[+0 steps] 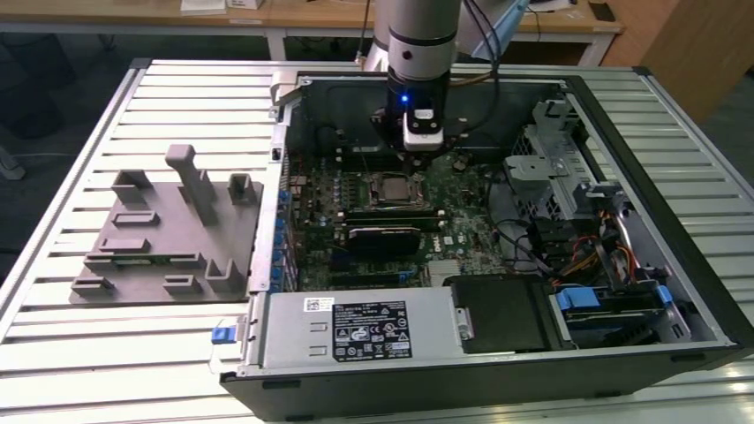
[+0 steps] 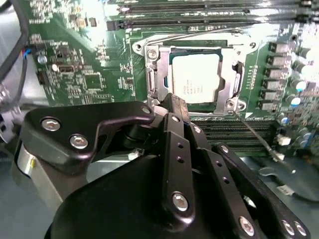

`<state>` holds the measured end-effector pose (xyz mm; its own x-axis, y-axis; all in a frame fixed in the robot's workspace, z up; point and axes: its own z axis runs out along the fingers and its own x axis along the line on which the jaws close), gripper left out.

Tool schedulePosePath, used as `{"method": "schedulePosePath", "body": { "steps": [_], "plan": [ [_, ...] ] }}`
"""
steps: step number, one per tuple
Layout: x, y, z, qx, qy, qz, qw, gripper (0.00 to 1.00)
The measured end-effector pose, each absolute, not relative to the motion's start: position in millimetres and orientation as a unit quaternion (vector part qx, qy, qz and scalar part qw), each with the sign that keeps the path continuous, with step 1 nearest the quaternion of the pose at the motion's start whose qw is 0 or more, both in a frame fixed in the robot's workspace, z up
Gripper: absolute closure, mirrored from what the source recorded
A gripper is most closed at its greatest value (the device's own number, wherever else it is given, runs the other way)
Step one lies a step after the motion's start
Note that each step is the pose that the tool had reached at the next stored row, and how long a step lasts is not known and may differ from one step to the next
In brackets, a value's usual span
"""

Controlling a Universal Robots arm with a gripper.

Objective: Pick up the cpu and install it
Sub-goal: 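Close the cpu cover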

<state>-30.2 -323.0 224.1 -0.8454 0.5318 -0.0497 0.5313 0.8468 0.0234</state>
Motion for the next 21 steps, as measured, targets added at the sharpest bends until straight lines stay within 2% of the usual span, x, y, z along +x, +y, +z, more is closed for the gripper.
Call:
{"method": "schedulePosePath", "body": {
  "steps": [21],
  "plan": [
    [-30.2,-323.0,222.0,0.090,0.996,0.009,0.026,0.89]
  ]
}}
